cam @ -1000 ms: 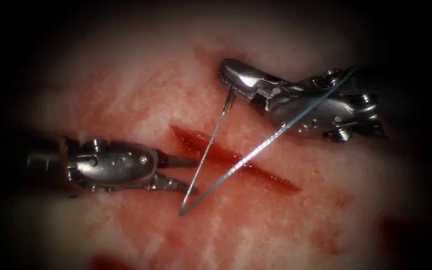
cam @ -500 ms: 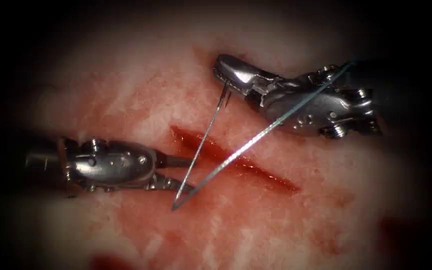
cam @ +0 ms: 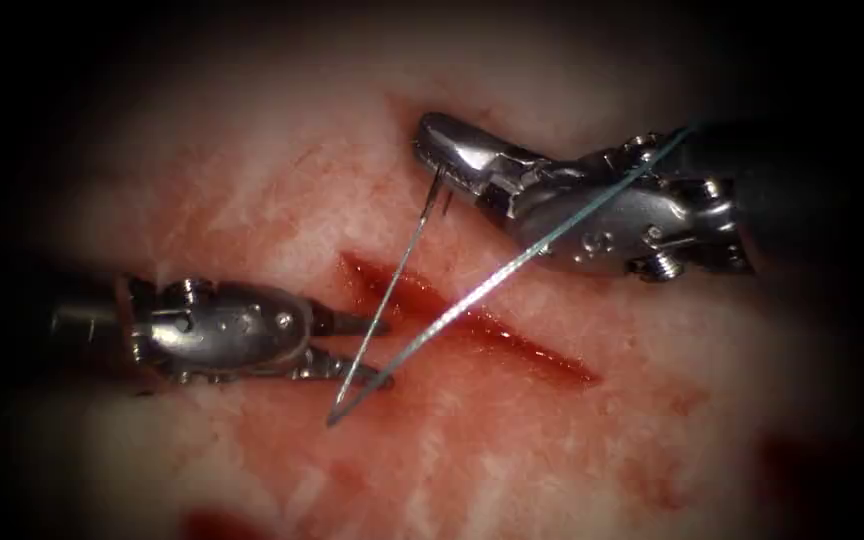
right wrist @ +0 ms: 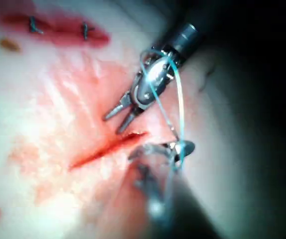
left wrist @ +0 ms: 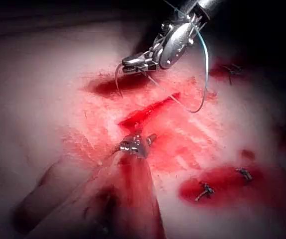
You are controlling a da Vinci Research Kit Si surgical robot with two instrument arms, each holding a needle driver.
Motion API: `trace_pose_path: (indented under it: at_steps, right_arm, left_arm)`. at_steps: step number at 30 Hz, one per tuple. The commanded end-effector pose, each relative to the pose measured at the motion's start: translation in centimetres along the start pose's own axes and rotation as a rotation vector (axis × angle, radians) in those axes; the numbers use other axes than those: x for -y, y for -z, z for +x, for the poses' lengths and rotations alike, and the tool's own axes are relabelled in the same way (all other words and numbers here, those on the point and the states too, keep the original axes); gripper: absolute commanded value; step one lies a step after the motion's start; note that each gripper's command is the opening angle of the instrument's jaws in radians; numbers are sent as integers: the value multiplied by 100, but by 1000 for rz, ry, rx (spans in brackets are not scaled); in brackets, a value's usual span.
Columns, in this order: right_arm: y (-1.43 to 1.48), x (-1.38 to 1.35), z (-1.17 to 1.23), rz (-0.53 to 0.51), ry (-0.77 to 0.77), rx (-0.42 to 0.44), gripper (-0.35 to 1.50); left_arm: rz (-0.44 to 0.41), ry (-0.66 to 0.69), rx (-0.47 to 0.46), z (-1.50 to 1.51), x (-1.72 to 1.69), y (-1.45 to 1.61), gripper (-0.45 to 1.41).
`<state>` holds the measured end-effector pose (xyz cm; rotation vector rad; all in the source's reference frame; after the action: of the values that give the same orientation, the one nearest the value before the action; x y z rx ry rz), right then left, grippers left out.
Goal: Wound Closure
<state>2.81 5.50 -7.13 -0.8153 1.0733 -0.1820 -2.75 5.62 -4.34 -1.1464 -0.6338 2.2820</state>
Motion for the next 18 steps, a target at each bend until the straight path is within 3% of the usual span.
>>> trace_pose_path:
  at_steps: [1, 14, 18]
  right_arm:
    - [-8, 8, 0, 0, -6, -2, -35]
    - [-11, 33, -9, 25, -132, 10, -35]
    - [-9, 27, 1, 24, -259, 16, -35]
  left_arm:
    - [-3, 1, 1, -5, -3, -9, 12]
    - [-5, 1, 1, -5, -3, -8, 12]
    - [-5, 1, 1, -5, -3, -8, 12]
